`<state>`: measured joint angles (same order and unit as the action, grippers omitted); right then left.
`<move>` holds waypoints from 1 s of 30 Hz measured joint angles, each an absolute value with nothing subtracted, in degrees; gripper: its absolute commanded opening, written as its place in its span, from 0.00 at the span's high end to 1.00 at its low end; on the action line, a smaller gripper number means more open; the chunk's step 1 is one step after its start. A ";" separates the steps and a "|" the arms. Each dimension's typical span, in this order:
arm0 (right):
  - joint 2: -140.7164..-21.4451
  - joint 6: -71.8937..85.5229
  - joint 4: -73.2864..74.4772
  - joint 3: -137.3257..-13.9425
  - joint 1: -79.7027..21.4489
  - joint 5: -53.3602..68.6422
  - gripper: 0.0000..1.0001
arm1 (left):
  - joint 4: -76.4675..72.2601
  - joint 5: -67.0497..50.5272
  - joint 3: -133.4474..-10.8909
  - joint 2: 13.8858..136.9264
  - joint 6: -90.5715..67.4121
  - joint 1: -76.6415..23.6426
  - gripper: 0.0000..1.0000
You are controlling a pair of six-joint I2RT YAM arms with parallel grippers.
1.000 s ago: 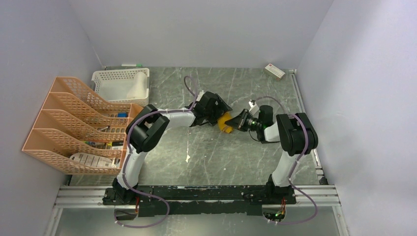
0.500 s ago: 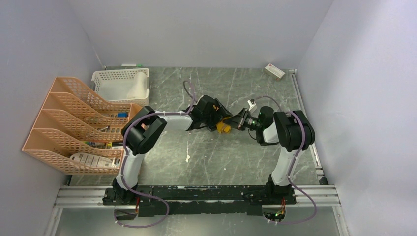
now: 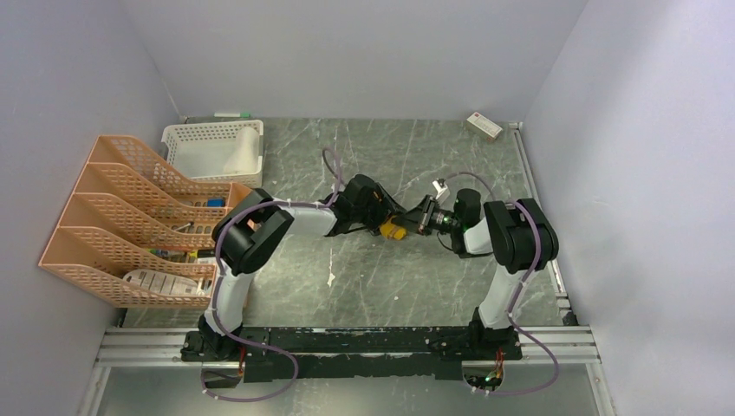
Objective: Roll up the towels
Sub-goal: Pick up the towel at the center of the board, then place the towel in the bin.
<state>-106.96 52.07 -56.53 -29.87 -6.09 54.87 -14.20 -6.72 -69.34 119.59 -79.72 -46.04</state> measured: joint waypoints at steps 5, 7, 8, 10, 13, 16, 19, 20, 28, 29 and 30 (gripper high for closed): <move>-104.47 51.27 -52.99 -27.59 -6.76 54.72 0.60 | -15.94 -8.14 -67.42 118.91 -77.76 -46.06 0.92; -101.12 49.15 -48.45 -27.53 -6.70 53.80 0.44 | -16.03 -8.34 -67.31 118.69 -76.27 -45.41 0.93; -99.35 48.05 -46.76 -27.73 -6.70 53.28 0.36 | -15.73 -8.45 -67.29 118.58 -75.59 -45.08 0.93; -95.53 45.23 -43.20 -28.67 -6.70 52.01 0.07 | -14.15 -8.47 -67.31 118.48 -73.97 -44.36 0.93; -88.99 40.29 -36.03 -31.33 -6.81 48.69 0.00 | -10.83 -7.68 -67.44 118.30 -72.03 -43.44 0.93; -82.74 35.22 -29.39 -33.74 -6.96 44.16 0.00 | -6.00 -4.86 -68.38 116.71 -69.30 -43.00 0.93; -75.88 31.14 -22.13 -34.41 -7.11 37.74 0.00 | -0.51 -1.80 -69.21 114.15 -66.08 -41.89 0.93; -73.73 30.22 -20.14 -34.41 -7.11 35.83 0.00 | 1.17 -0.99 -69.49 113.14 -64.66 -41.17 0.93; -61.82 27.59 -11.33 -34.39 -7.27 29.56 0.00 | 18.83 6.20 -87.79 108.05 -44.03 -23.00 0.93; -61.25 27.59 -10.79 -34.37 -7.49 29.58 0.00 | 21.26 7.46 -92.62 108.40 -40.18 -20.47 0.93; -60.99 27.55 -10.33 -34.35 -7.79 29.63 0.00 | 22.90 8.47 -96.57 108.66 -36.75 -18.41 0.93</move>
<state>-60.99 27.55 -10.33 -34.35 -7.79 29.63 22.90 8.47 -96.57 108.66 -36.75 -18.41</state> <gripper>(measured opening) 0.999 0.362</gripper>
